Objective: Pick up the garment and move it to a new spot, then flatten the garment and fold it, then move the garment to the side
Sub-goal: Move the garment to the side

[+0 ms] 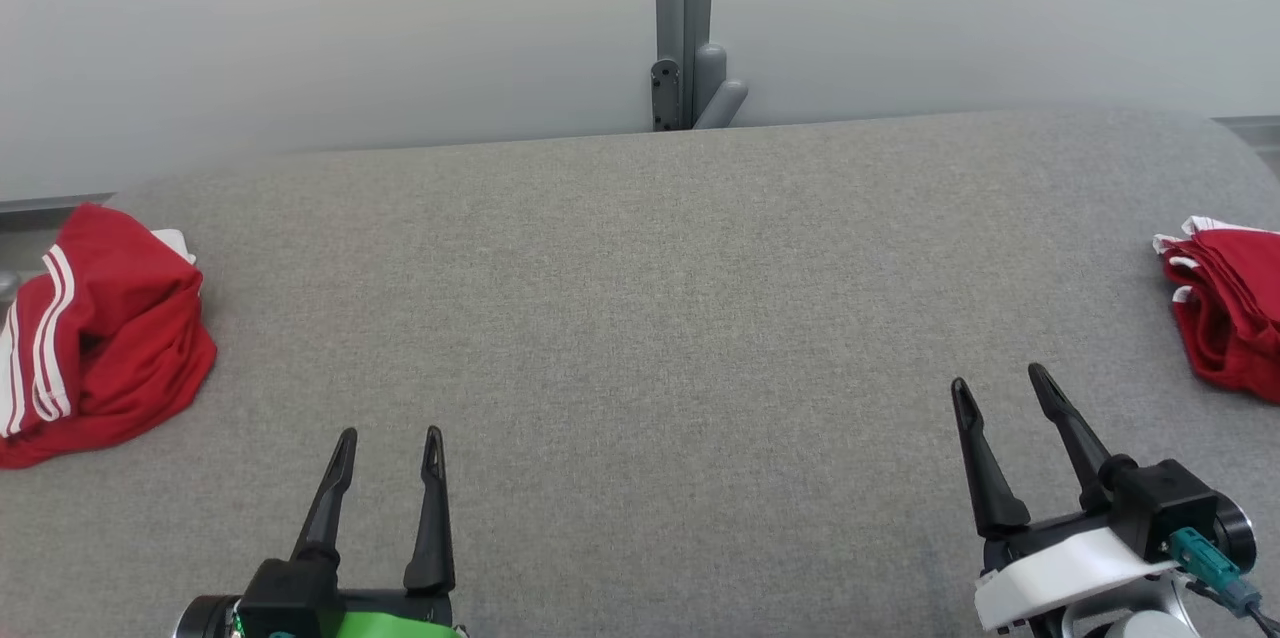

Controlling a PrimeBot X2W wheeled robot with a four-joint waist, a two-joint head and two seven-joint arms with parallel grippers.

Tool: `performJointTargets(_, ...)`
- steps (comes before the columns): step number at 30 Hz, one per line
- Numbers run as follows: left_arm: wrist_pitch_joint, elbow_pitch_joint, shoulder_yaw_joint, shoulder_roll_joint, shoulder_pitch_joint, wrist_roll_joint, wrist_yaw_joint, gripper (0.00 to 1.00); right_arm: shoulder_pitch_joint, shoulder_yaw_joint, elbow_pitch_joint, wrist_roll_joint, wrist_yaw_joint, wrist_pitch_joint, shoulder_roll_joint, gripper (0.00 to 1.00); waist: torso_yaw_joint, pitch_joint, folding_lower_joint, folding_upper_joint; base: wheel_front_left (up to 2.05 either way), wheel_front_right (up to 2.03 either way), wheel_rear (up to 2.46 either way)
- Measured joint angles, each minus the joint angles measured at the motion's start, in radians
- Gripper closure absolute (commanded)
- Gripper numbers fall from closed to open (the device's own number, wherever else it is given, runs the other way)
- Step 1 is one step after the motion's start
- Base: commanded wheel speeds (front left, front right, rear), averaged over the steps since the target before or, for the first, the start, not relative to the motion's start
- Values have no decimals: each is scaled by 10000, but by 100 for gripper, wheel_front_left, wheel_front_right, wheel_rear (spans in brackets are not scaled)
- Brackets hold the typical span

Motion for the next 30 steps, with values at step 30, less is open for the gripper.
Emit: performJointTargets(30, 0, 355, 44, -2, 264, 125, -184, 0, 471, -420, -40, -199, 0, 0, 552, 0, -18, -128, 0, 0, 0, 0, 0)
